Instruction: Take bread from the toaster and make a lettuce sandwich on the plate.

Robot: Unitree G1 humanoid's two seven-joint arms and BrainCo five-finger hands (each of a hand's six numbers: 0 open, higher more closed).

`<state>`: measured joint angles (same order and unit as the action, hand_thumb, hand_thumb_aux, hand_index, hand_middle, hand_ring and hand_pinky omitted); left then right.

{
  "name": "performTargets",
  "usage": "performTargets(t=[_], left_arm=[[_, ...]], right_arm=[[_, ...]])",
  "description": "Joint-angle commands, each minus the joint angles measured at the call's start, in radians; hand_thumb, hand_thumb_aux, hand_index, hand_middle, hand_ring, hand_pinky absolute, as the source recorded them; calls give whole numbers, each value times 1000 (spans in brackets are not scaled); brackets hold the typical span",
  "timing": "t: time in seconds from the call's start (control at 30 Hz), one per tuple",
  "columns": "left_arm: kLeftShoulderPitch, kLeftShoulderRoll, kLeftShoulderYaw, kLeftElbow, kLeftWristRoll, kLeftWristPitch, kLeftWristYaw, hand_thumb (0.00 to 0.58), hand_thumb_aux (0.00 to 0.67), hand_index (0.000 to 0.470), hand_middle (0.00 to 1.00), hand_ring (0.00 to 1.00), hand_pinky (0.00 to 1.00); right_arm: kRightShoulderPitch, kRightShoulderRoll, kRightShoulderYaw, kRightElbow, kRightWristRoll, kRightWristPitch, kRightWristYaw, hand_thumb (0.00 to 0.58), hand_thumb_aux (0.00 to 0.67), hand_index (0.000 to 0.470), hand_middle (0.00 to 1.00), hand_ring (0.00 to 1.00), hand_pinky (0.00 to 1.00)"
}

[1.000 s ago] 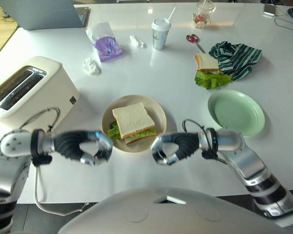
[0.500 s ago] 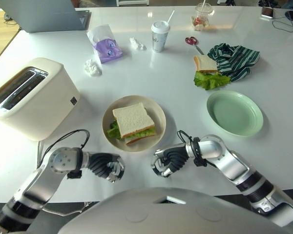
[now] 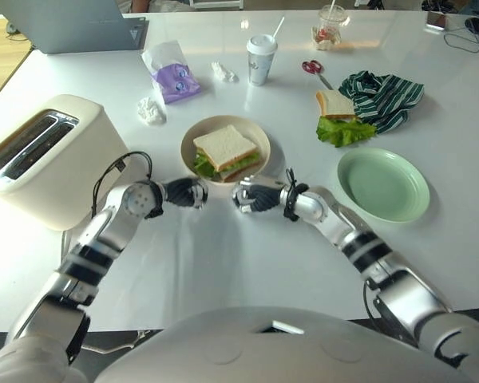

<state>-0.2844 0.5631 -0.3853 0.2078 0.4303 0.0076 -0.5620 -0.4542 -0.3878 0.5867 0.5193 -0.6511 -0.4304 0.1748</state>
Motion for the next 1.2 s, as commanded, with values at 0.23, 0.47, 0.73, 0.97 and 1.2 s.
performTargets(t=[0.23,0.47,0.73,0.97,1.2], left_arm=[[-189,-96,75,176,45,-92,339,580,670,470,1000,1000,1000],[40,-121,316,-570,-373,162,141,472,381,267,0,0,0],[134,-243,455,-752,-629,260,236,0,0,0,0,0,0],[191,-265,447,-774,-619,211,252,0,0,0,0,0,0],[197,-282,433,-760,-611,177,260,0,0,0,0,0,0]], right_arm=[[-302,-2,102,355,-319,29,-542,580,670,470,1000,1000,1000],[-55,-215,-140,-240,-88,-16,-390,580,670,470,1000,1000,1000],[269,-195,-400,-727,601,241,-60,0,0,0,0,0,0],[299,-141,-433,-795,599,317,6,0,0,0,0,0,0],[314,-89,-464,-843,575,372,11,0,0,0,0,0,0]])
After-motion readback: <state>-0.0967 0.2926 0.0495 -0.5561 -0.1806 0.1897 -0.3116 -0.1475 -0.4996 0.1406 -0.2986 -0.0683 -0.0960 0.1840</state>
